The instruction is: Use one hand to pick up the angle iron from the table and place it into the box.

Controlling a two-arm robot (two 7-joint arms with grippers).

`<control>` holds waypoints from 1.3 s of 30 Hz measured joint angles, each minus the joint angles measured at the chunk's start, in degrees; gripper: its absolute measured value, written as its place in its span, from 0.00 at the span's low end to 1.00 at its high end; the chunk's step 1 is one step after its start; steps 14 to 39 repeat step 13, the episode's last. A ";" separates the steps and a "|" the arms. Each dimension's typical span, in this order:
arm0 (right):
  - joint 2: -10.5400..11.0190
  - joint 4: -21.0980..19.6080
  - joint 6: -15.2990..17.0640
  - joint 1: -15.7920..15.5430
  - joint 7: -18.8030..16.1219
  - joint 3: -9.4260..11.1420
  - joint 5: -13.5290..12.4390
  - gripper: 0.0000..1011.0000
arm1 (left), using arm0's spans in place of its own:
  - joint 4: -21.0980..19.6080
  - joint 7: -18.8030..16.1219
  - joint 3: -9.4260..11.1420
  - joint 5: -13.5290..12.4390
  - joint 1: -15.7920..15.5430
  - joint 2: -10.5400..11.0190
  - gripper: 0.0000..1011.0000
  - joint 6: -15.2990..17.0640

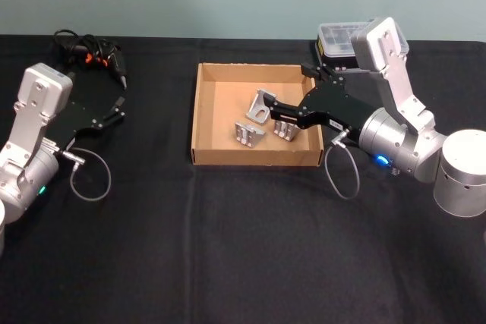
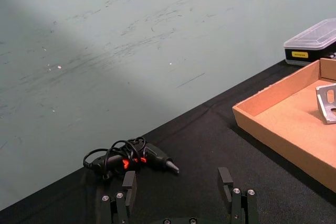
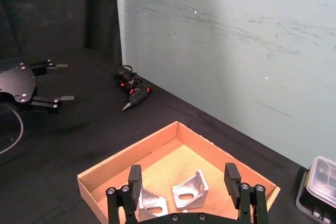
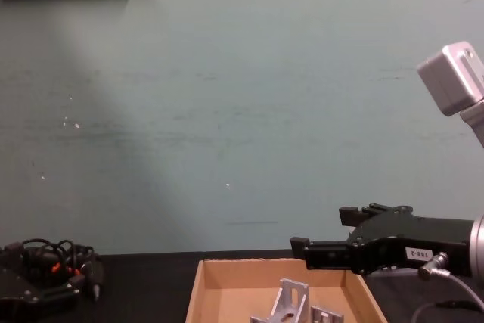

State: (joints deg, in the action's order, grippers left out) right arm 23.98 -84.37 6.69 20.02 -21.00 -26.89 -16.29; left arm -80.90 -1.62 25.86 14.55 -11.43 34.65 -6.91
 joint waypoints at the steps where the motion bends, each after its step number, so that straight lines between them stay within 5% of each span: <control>1: 0.00 0.00 0.00 0.00 0.00 0.01 0.00 0.99 | 0.00 0.00 0.00 0.00 0.00 0.00 1.00 0.00; 39: 0.00 -0.04 0.00 -0.02 0.05 0.01 -0.07 0.99 | 0.00 0.00 0.00 0.00 0.00 0.00 1.00 0.00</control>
